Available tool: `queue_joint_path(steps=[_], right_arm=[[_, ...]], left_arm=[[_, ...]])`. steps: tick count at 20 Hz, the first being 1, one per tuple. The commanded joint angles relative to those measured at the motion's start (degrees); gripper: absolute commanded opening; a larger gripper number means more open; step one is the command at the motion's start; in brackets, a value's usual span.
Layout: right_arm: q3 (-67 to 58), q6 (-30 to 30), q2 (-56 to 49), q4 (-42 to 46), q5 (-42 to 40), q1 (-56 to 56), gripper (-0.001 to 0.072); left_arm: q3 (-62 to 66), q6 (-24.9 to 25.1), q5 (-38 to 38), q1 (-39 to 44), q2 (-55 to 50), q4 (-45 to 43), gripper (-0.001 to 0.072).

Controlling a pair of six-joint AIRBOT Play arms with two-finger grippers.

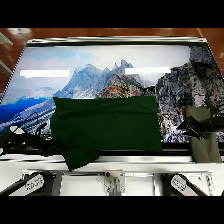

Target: Fold the shirts.

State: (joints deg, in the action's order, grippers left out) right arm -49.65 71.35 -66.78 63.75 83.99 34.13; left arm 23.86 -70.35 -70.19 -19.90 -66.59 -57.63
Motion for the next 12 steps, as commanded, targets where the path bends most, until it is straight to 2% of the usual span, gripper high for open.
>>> queue_joint_path(steps=[1, 2, 3, 5, 8, 12], right_arm=[[0.02, 1.01, 0.04, -0.02, 0.00, 0.04, 0.0539], [0.04, 1.25, 0.04, -0.02, 0.07, 0.04, 0.0539], [0.24, 2.10, 0.04, 1.27, 0.37, 0.04, 0.0540], [2.67, 2.54, 0.04, 4.90, 2.12, 0.04, 0.0637], [11.65, 0.20, 0.04, 4.66, 2.21, 0.04, 0.0637], [18.99, -1.46, 0.04, -1.20, -4.72, 0.04, 0.0636]], left_arm=[[-0.09, -0.92, 4.09, 3.10, -1.57, 1.66, 0.0401], [-0.07, -0.92, 4.42, 3.10, -1.62, 2.14, 0.0156], [-0.07, -0.83, 4.37, 3.10, -1.60, 2.27, 0.0035], [-0.04, -0.81, 4.13, 3.08, -1.44, 2.21, 0.0035], [0.07, -0.81, 3.13, 3.10, -1.11, 2.23, 0.0034], [0.24, -0.85, 1.95, 3.10, -0.42, 2.73, 0.0035]])
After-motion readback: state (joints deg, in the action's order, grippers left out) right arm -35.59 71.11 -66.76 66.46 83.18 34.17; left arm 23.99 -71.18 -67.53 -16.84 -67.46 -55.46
